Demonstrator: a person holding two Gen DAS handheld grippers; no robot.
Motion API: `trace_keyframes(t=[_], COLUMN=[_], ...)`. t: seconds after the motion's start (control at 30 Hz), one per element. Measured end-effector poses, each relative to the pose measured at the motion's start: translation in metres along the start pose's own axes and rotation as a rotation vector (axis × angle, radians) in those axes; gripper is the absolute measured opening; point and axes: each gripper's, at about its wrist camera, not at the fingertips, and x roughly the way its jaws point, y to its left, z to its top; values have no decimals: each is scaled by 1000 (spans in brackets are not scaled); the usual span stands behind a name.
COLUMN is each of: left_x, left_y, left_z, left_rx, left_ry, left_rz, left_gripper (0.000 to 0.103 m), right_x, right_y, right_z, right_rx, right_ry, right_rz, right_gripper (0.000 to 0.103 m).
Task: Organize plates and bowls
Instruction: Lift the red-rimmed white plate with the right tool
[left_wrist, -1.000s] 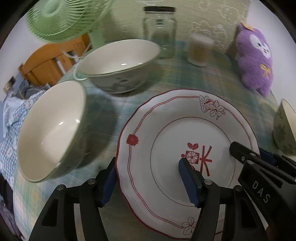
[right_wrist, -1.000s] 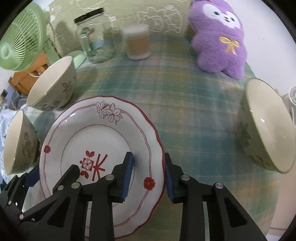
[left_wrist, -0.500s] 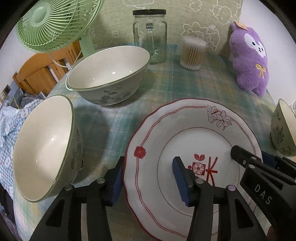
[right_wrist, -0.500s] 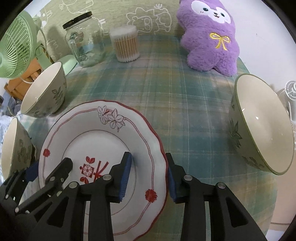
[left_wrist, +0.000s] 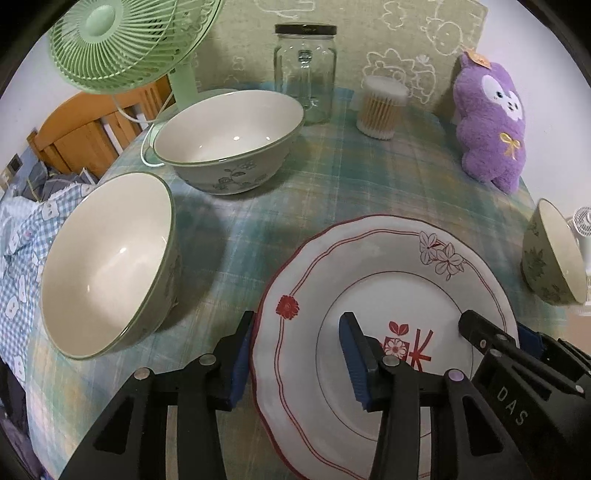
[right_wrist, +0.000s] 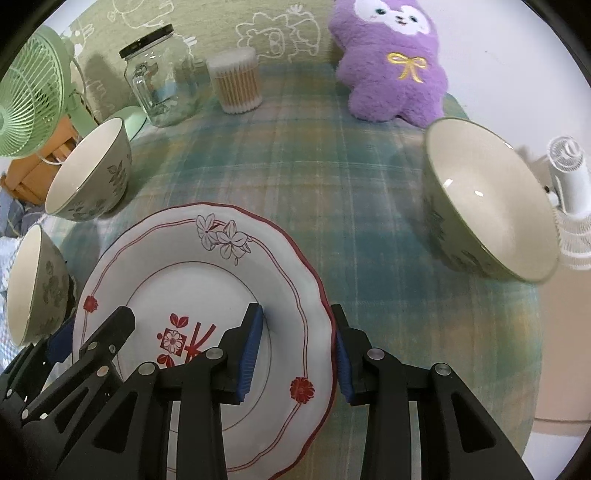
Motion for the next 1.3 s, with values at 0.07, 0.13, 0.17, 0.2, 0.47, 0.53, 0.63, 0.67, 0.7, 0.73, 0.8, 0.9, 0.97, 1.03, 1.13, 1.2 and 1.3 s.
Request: trace_keyframes(t=[0.07, 0.13, 0.17, 0.2, 0.47, 0.53, 0.63, 0.67, 0.7, 0.73, 0.8, 0.9, 0.97, 1.03, 1.13, 1.2, 1.3], left_x=[-6, -13, -17, -21, -52, -62, -76, -80, -84, -88, -96, -106, -112, -116, -119, -121, -122], left_y=[-1, -2, -3, -3, -1, -1, 1, 1, 2, 3, 5, 8, 10, 13, 15, 16, 19], left_z=[-2, -4, -5, -5, -11, -13, -17, -17, -19, -21, -27, -35, -41, -49, -59, -68, -83], left_rx=[11, 20, 23, 26, 39, 38, 42, 44, 46, 47, 54, 54, 41, 31, 41, 48, 54], left_ry=[-10, -18, -23, -29, -55, -69, -86, -88, -90, -92, -101, -113, -119, -117, -115, -111, -93], left_rz=[-2, -10, -12, -16, -39, -42, -49, -51, -55, -58, -60, -64, -61, -62, -67, -67, -64], left_gripper=[45, 45, 45, 45, 45, 45, 45, 45, 45, 45, 45, 45, 45, 45, 45, 45, 45], right_x=[-7, -15, -19, -23, -61, -71, -84, -88, -92, -96, -105, -115, -121, -125, -128, -129, -129], right_y=[-1, -1, -1, -1, -3, -3, -1, -1, 0, 0, 1, 2, 4, 6, 7, 7, 9], right_z=[-5, -9, -10, -11, -22, -25, -32, -35, -38, -40, -47, -57, -65, -74, -87, -98, -114], right_rx=[7, 9, 11, 14, 35, 43, 54, 56, 59, 61, 66, 72, 74, 76, 83, 87, 88], right_ry=[-7, -18, -22, -28, -78, -89, -100, -103, -108, -112, -122, -136, -142, -144, -140, -134, -121], right_rz=[-6, -17, -20, -23, -40, -43, -47, -47, -49, -51, -53, -53, -52, -56, -58, -58, -62], right_gripper=[39, 39, 39, 39, 39, 39, 39, 39, 39, 39, 39, 39, 39, 39, 39, 39, 39])
